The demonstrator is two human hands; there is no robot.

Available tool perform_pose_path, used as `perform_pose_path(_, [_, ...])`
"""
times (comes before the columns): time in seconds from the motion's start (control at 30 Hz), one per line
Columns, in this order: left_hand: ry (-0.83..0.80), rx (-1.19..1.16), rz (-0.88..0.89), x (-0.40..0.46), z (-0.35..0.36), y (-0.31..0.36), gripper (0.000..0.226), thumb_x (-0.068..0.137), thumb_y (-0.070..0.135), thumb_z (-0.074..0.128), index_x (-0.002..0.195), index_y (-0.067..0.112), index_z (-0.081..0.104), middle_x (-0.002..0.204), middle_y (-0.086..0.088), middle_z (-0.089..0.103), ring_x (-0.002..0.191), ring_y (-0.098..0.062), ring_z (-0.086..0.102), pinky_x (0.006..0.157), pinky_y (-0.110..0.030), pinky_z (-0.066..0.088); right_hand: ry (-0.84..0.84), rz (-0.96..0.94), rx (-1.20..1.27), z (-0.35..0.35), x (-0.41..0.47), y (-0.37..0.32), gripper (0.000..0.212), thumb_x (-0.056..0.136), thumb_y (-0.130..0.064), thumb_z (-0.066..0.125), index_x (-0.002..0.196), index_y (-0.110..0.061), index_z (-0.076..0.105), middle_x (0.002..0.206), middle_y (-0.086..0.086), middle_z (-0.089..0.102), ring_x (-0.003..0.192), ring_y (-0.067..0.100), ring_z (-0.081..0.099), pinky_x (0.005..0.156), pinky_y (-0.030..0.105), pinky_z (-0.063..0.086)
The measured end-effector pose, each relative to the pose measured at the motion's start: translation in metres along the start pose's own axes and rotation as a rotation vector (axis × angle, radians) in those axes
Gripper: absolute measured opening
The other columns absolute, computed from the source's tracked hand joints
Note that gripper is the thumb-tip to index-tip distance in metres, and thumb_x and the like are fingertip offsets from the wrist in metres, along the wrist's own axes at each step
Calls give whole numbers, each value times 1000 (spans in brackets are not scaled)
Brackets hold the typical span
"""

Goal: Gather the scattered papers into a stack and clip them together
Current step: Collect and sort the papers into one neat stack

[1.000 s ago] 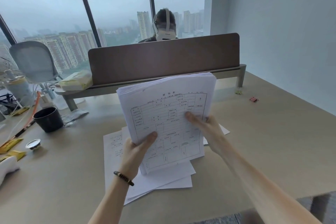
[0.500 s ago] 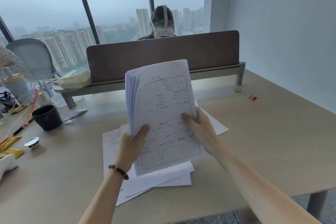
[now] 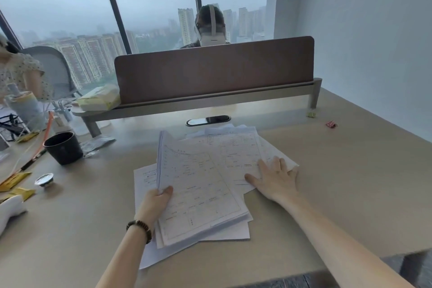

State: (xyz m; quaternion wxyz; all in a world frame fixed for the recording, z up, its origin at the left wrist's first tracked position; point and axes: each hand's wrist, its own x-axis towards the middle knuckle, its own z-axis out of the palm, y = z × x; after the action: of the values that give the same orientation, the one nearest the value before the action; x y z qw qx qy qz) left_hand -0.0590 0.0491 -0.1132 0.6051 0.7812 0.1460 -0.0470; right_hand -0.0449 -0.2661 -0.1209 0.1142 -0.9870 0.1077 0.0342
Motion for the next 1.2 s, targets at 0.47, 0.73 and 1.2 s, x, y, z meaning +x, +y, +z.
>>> perform_pose_path(0.47, [-20, 86, -30, 4, -1, 5, 17, 97, 26, 60, 90, 14, 69, 95, -12, 76, 89, -33, 72, 90, -50, 57, 17, 135, 53, -22, 3, 9, 85, 79, -80, 50, 140, -20, 42, 139, 18, 44, 132, 38, 39, 105, 54, 32])
perform_pose_path(0.73, [-50, 130, -9, 2, 1, 7, 18, 99, 24, 57, 92, 10, 68, 89, -7, 73, 85, -28, 70, 79, -36, 56, 82, 149, 458, -39, 10, 15, 71, 84, -48, 74, 138, -13, 45, 144, 12, 51, 138, 35, 38, 103, 41, 35])
perform_pose_path(1.2, [-114, 177, -14, 4, 0, 6, 22, 97, 28, 60, 98, 8, 69, 98, -11, 75, 92, -30, 71, 88, -42, 57, -6, 112, 1087, -74, 6, 16, 29, 80, -12, 84, 104, -11, 68, 103, 7, 73, 86, 21, 69, 77, 38, 58])
